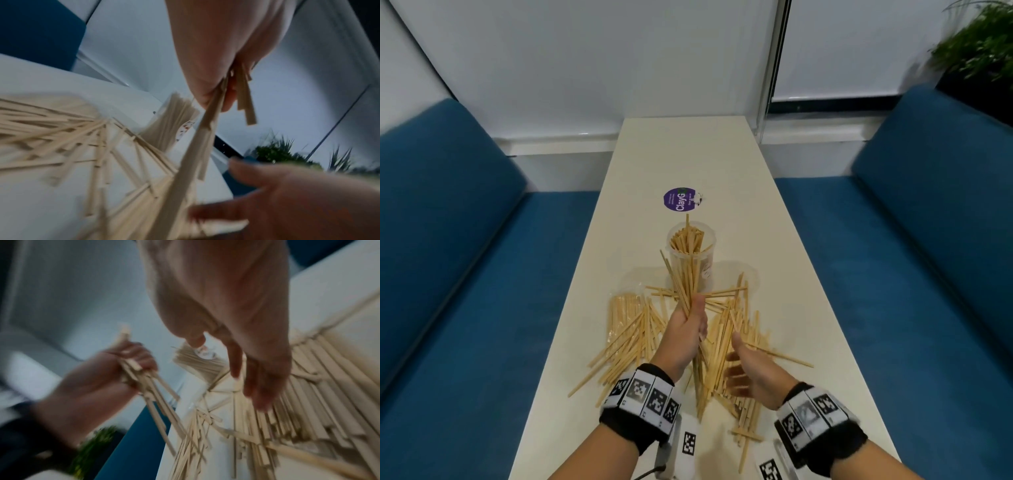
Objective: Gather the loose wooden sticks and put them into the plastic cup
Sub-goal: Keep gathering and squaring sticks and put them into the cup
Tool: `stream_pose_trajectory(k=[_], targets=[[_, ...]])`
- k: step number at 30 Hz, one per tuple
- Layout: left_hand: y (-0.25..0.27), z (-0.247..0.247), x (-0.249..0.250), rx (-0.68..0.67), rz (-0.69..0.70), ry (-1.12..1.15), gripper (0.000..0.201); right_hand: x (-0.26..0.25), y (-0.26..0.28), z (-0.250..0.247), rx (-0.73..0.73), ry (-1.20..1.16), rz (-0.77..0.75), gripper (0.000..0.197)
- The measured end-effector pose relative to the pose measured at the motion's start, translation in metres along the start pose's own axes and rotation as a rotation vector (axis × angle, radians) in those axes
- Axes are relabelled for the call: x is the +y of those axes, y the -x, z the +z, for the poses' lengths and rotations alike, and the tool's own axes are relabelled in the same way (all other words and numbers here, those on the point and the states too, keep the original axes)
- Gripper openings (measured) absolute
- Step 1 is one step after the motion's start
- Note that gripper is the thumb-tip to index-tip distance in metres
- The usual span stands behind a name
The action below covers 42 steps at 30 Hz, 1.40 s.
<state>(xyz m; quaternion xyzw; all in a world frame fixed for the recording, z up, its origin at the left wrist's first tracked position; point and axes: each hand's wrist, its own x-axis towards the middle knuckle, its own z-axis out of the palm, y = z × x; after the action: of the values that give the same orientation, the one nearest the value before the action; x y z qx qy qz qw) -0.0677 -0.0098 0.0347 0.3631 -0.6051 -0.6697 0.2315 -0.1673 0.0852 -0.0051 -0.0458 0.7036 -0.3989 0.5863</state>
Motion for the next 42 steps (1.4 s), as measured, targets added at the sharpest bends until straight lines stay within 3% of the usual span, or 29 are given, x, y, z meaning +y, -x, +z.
stream_pose_trajectory(k=[2,6,10,13,16,22,29,35,37,40,42], targets=[[-0.001,0.004,0.010,0.029,0.056,0.030,0.046,-0.005,-0.004,-0.001,-0.101,-0.125,0.114,0.060],[-0.006,0.012,0.022,0.096,0.179,0.061,0.048,-0.022,0.001,0.001,-0.251,-0.340,0.169,0.066],[-0.005,0.019,0.027,0.158,0.228,0.085,0.070,-0.030,0.004,0.005,-0.311,-0.532,0.198,0.067],[-0.006,0.021,0.027,0.198,0.220,0.074,0.070,-0.032,0.006,0.005,-0.272,-0.557,0.172,0.053],[-0.004,0.021,0.027,0.212,0.194,0.082,0.056,-0.034,0.012,0.006,-0.205,-0.592,0.115,0.036],[0.003,0.022,0.031,0.211,0.269,0.027,0.054,-0.033,0.019,0.015,-0.203,-0.679,0.038,0.018],[0.008,0.023,0.020,0.229,0.189,0.006,0.037,-0.043,0.036,0.020,-0.339,-0.673,-0.095,0.037],[0.011,0.022,0.020,0.136,0.127,0.024,0.039,-0.041,0.045,0.012,-0.488,-0.479,-0.131,0.073],[0.012,0.019,0.019,0.082,0.077,0.034,0.032,-0.039,0.043,0.009,-0.439,-0.299,-0.180,0.086],[0.016,0.017,0.022,-0.165,-0.069,0.004,0.019,-0.044,0.039,0.007,-0.302,-0.058,-0.356,0.096],[0.019,0.016,0.022,-0.314,-0.143,-0.031,0.018,-0.051,0.039,0.004,-0.265,-0.027,-0.431,0.085]])
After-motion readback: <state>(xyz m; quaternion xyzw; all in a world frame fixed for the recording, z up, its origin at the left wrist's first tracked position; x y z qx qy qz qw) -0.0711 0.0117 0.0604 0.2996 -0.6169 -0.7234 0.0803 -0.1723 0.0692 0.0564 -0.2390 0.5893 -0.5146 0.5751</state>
